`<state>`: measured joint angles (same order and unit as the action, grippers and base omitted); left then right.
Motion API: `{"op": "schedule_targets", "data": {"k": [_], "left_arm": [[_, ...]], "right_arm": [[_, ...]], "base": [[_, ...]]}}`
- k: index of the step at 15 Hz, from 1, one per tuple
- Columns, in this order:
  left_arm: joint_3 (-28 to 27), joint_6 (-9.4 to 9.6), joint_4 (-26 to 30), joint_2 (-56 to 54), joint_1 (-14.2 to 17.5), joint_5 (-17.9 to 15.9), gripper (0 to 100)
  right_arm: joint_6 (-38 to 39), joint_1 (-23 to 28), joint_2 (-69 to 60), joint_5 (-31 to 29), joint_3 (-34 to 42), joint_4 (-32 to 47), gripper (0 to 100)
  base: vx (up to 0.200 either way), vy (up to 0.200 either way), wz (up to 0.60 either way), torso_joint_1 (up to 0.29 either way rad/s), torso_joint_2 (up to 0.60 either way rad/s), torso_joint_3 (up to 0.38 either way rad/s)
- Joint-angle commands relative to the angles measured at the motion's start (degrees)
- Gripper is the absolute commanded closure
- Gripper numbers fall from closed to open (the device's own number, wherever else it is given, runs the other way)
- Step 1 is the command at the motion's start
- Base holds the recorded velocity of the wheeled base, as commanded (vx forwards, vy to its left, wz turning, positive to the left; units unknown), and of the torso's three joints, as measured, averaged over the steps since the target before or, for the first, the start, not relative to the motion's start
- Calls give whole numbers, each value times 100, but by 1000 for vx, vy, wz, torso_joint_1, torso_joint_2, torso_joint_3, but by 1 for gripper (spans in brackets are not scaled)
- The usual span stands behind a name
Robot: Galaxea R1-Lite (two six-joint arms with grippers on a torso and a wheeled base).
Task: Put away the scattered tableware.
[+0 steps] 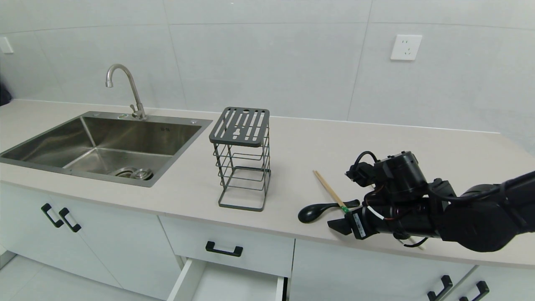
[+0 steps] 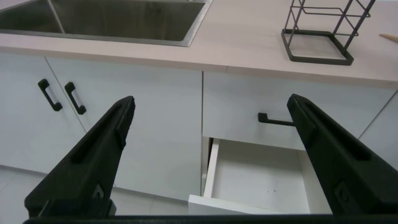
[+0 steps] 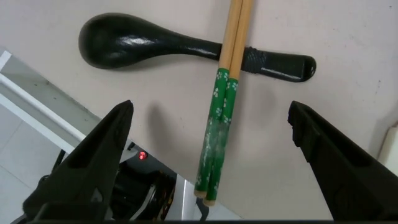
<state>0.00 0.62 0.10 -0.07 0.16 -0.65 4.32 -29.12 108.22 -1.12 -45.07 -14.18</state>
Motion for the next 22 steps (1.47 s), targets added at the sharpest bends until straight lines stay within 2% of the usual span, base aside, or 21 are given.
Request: {"op": "schedule_targets", "data": {"k": [1,4,5,17,22], "left_arm": [[0,-1,-1,7,-7,3,0],[0,-1,-1,7,2,3,0],[0,-1,-1,7,2,3,0],[0,-1,-1,7,2,-6,0],[0,-1,-1,7,2,-6,0]], "right_arm": [[-1,-14,112,-11,-20,-6,0],[-1,-23,138,-20,-20,-6,0],[8,-14,138,-20,-11,-6,100],[17,-14,50,-125,-99,-6,100],[-10,-14,-521,-116,-55,-59,100]], "base": [[0,0,0,0,0,0],[0,0,0,0,0,0],[0,0,0,0,0,0],[0,0,0,0,0,0],[0,0,0,0,0,0]]}}
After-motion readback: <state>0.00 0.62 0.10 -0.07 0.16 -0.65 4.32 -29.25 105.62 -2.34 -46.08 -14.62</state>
